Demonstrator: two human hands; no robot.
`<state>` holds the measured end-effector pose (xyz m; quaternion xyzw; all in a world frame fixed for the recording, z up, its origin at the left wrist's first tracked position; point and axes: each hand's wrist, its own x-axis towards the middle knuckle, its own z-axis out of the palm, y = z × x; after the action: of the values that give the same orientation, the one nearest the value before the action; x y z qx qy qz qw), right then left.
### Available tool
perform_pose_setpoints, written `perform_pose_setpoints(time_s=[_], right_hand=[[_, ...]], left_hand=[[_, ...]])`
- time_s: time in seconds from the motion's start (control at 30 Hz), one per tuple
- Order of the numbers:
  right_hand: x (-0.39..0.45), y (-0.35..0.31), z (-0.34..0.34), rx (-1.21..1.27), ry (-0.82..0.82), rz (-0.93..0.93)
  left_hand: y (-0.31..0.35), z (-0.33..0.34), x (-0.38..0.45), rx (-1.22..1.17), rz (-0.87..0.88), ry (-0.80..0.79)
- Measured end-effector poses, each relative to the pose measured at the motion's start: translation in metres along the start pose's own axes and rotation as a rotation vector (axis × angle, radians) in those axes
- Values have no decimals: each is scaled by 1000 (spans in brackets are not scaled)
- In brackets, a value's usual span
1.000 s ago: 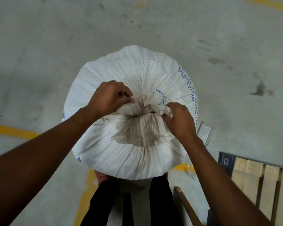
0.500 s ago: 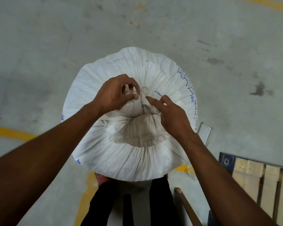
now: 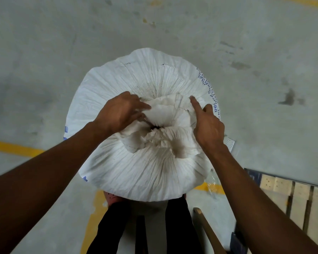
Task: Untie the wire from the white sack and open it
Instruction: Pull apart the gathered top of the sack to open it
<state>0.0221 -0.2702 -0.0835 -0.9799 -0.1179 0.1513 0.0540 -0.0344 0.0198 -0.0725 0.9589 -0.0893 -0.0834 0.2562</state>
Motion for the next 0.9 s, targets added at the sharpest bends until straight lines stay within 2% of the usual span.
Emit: perform_pose_setpoints(time_s=[0.1, 0.2, 0.27, 0.3, 0.4, 0.5, 0.57, 0.63, 0.73, 0.9], right_hand=[[2, -7, 4, -162, 213, -147], [9, -17, 0, -95, 189, -464], [12, -26, 3, -77, 150, -584], [13, -31, 5, -87, 142, -577], [15, -49, 10, -171, 59, -396], [18, -58, 15, -169, 78, -356], [21, -61, 16, -118, 67, -357], [24, -60, 19, -26, 44, -335], [27, -51, 16, 109, 35, -208], [31, -29, 3, 259, 66, -79]], left_hand=[[12, -1, 28, -23, -56, 47], [24, -4, 47, -63, -144, 135], [32, -3, 52, -72, -217, 210], [35, -1, 52, -80, -247, 237], [41, 8, 44, -163, -294, 288], [47, 18, 25, -260, -319, 354], [48, 25, 9, -242, -336, 367], [47, 34, -5, -196, -306, 284], [43, 41, -12, -245, -247, 121], [41, 41, 3, -325, -223, 35]])
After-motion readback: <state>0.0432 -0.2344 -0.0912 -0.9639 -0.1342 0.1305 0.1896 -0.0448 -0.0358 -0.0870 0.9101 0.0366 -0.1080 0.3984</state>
